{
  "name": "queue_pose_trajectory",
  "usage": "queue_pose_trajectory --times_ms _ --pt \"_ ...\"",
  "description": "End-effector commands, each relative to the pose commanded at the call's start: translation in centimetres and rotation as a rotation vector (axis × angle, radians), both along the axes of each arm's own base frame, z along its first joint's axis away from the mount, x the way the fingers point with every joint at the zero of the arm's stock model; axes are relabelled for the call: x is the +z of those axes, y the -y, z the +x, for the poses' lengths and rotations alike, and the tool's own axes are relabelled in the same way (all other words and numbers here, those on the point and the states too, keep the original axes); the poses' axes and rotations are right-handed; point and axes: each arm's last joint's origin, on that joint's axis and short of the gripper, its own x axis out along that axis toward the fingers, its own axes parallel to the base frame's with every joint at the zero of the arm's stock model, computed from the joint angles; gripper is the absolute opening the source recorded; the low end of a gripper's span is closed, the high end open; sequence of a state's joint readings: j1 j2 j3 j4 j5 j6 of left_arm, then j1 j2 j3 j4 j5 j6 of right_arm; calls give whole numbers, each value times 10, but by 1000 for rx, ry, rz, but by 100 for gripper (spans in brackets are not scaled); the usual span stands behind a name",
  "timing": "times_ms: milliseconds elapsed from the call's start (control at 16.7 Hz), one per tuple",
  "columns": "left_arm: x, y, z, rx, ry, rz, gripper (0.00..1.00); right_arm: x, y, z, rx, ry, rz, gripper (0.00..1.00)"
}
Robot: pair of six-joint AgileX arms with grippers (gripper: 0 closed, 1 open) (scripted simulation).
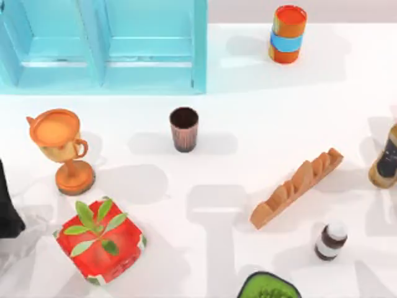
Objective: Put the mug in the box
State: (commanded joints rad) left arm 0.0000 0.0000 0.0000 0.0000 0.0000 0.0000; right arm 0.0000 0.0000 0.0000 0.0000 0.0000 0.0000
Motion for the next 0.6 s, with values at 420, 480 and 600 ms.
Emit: queue_pose_trajectory --times_ms 420,480,600 --pt "0 0 0 0 0 0 100 26 -5 1 53 -70 35 100" --pt "0 0 0 0 0 0 100 36 -7 3 71 -102 48 100" --pt "0 0 0 0 0 0 100 59 -13 8 110 -186 76 100"
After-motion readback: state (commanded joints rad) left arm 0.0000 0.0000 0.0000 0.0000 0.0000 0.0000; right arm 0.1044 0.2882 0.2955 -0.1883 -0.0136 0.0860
